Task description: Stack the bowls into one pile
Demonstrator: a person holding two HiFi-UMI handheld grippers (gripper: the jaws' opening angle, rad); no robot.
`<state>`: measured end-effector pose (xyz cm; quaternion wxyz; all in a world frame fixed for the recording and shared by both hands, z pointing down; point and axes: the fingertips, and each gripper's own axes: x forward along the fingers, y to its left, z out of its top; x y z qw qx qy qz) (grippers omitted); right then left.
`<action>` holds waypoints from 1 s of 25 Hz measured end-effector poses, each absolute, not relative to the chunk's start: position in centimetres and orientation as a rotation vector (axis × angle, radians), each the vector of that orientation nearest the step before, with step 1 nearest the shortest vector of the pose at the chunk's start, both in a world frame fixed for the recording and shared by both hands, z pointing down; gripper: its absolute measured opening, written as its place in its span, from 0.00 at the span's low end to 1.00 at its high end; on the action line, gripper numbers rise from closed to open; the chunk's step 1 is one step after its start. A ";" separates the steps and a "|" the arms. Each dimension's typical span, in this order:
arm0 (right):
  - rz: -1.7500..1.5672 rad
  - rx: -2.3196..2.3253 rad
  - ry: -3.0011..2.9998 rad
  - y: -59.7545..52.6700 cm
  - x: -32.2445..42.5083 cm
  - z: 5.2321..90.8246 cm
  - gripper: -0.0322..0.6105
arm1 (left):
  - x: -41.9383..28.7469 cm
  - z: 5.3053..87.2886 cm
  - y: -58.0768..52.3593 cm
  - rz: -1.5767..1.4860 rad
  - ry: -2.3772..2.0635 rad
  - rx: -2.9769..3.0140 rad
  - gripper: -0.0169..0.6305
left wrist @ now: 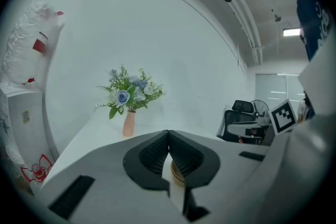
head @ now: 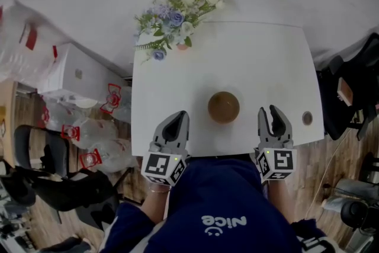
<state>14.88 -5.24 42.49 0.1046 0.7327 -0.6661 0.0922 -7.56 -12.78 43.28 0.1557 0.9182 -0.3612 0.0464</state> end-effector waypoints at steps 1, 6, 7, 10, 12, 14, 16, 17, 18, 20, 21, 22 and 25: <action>0.270 2.164 -1.955 -5.2 15.0 42.5 0.23 | -7.7 43.3 -12.9 0.131 -1.041 2.625 0.05; 0.272 2.185 -1.925 -5.6 15.7 42.5 0.12 | -8.0 43.3 -13.4 0.122 -1.069 2.615 0.05; 0.273 2.189 -1.921 -5.7 15.8 42.5 0.11 | -8.0 43.3 -13.4 0.121 -1.073 2.614 0.05; 0.259 2.191 -1.913 -5.8 16.2 42.5 0.09 | -8.0 43.2 -13.6 0.121 -1.081 2.615 0.05; 0.260 2.187 -1.916 -5.9 16.4 42.5 0.09 | -8.2 43.2 -13.7 0.113 -1.092 2.607 0.05; 0.265 2.185 -1.915 -6.0 16.5 42.7 0.08 | -8.2 43.2 -13.8 0.104 -1.102 2.605 0.05; 0.268 2.180 -1.910 -6.1 16.6 42.8 0.08 | -8.1 43.2 -13.7 0.107 -1.104 2.606 0.05; 0.270 2.174 -1.909 -6.2 16.5 42.9 0.08 | -8.0 43.3 -13.7 0.110 -1.103 2.604 0.05; 0.273 2.167 -1.910 -6.2 16.5 43.0 0.08 | -7.9 43.4 -13.7 0.114 -1.102 2.602 0.05; 0.277 2.151 -1.915 -6.3 16.3 43.3 0.08 | -7.7 43.6 -13.5 0.120 -1.096 2.596 0.05; 0.279 2.144 -1.919 -6.3 16.3 43.3 0.08 | -7.6 43.7 -13.5 0.123 -1.092 2.596 0.05; 0.280 2.139 -1.923 -6.4 16.2 43.4 0.08 | -7.5 43.7 -13.5 0.127 -1.088 2.598 0.05; 0.275 2.127 -1.935 -6.6 16.1 43.4 0.08 | -7.2 43.8 -13.6 0.134 -1.086 2.595 0.05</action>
